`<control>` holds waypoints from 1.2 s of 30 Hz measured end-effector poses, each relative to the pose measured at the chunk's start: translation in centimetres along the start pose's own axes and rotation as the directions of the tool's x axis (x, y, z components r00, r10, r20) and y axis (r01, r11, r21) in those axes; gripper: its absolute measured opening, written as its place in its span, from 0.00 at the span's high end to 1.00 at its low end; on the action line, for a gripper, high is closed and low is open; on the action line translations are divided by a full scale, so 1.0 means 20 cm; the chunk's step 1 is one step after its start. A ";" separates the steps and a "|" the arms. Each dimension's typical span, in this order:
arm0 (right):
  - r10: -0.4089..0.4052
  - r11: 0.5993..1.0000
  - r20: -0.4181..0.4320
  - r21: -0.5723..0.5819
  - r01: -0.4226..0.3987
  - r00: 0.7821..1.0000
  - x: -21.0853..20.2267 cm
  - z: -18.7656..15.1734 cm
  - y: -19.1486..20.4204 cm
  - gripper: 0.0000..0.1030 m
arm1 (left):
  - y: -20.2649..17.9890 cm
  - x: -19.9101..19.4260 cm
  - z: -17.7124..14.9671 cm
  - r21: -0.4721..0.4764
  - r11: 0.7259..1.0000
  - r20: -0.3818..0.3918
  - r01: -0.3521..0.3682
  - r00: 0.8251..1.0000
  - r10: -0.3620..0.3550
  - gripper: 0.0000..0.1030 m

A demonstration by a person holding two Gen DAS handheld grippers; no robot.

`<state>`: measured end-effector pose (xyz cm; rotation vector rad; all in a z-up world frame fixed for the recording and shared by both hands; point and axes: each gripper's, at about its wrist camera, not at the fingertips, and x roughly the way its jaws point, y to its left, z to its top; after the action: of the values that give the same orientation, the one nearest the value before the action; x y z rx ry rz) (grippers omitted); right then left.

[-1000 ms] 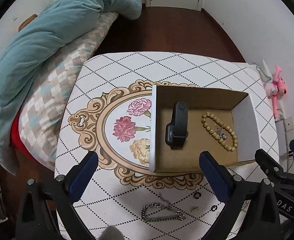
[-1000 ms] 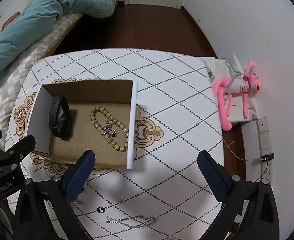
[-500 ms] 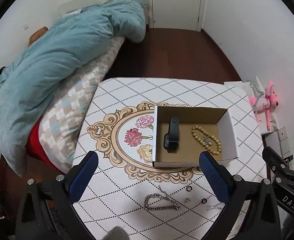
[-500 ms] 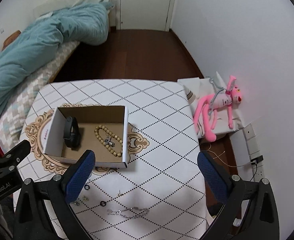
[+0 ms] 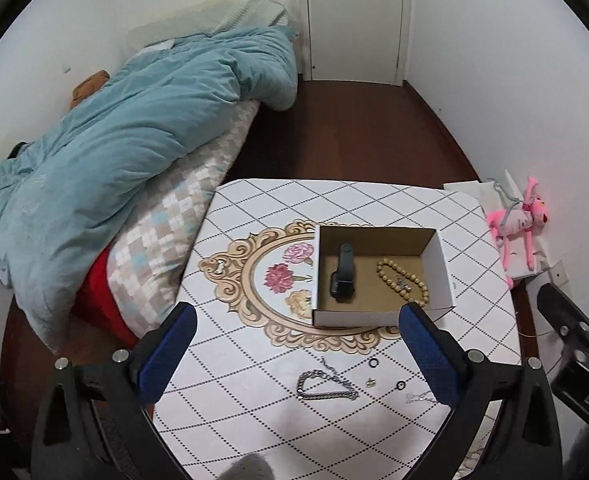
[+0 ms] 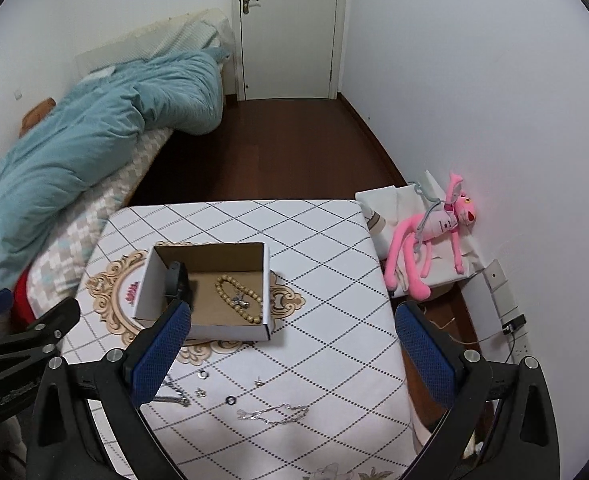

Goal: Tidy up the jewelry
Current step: 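Lift both tools up and away from the box, then grasp the thick silver chain with the left tool while the right tool grasps the thin chain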

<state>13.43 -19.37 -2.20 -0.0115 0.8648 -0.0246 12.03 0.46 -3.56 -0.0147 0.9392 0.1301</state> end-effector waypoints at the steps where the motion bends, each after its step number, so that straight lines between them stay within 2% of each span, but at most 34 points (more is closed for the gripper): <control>1: 0.007 1.000 -0.003 0.007 -0.007 1.000 0.00 -0.01 0.00 0.00 | 0.00 0.00 -0.02 0.005 1.000 0.012 -0.005 1.000 0.005 0.00; 5: 0.020 1.000 -0.065 0.025 -0.019 0.998 0.08 -0.13 -0.02 0.00 | 0.03 0.08 -0.11 0.011 1.000 0.000 -0.021 1.000 0.021 0.00; 11: 0.028 0.996 -0.235 0.091 -0.007 0.972 0.38 -0.42 -0.12 0.01 | 0.10 0.31 -0.34 0.016 0.999 -0.119 -0.037 0.992 0.039 0.00; 13: 0.027 0.993 -0.278 0.115 0.005 0.960 0.48 -0.50 -0.16 0.08 | 0.12 0.39 -0.40 0.018 0.999 -0.160 -0.037 0.986 0.039 0.00; 18: 0.025 0.987 -0.366 0.156 0.034 0.930 0.67 -0.68 -0.23 0.13 | 0.15 0.63 -0.53 -0.009 1.000 -0.279 0.008 0.960 -0.010 0.03; 21: 0.026 0.986 -0.391 0.163 0.042 0.920 0.72 -0.75 -0.24 0.20 | 0.13 0.73 -0.57 -0.017 0.999 -0.324 0.043 0.945 -0.046 0.07; 22: 0.027 0.986 -0.396 0.164 0.041 0.918 0.74 -0.77 -0.24 0.22 | 0.13 0.76 -0.58 -0.021 0.999 -0.333 0.050 0.941 -0.054 0.15; 24: 0.029 0.986 -0.397 0.164 0.040 0.917 0.75 -0.80 -0.24 0.26 | 0.11 0.80 -0.59 -0.031 0.997 -0.355 0.072 0.932 -0.079 0.22; 26: 0.014 0.987 -0.388 0.152 0.049 0.922 0.75 -0.81 -0.23 0.28 | 0.08 0.81 -0.58 -0.023 0.997 -0.335 0.070 0.939 -0.073 0.27; 28: 0.010 0.988 -0.376 0.149 0.050 0.926 0.74 -0.81 -0.23 0.32 | 0.05 0.81 -0.56 0.005 0.997 -0.316 0.071 0.946 -0.066 0.40; 29: 0.009 0.989 -0.366 0.143 0.047 0.931 0.74 -0.81 -0.22 0.35 | 0.03 0.80 -0.55 0.017 0.997 -0.304 0.078 0.950 -0.069 0.57; 31: 0.007 0.991 -0.352 0.130 0.041 0.936 0.73 -0.80 -0.20 0.55 | -0.01 0.78 -0.53 0.045 0.994 -0.297 0.096 0.952 -0.078 0.96; 32: 0.023 0.991 -0.343 0.130 0.023 0.939 0.73 -0.80 -0.19 0.64 | -0.03 0.78 -0.53 0.051 0.993 -0.303 0.110 0.949 -0.090 0.95; 33: 0.052 0.990 -0.338 0.143 -0.003 0.940 0.72 -0.79 -0.19 0.96 | -0.05 0.78 -0.52 0.050 0.992 -0.304 0.115 0.948 -0.094 0.97; 36: 0.084 0.986 -0.342 0.164 -0.029 0.936 0.71 -0.78 -0.17 0.95 | -0.05 0.77 -0.53 0.033 0.990 -0.309 0.140 0.943 -0.124 0.98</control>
<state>10.69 -23.24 -23.15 0.1699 1.2166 -0.0411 12.70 0.30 -22.32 -0.0487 1.2493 -0.0241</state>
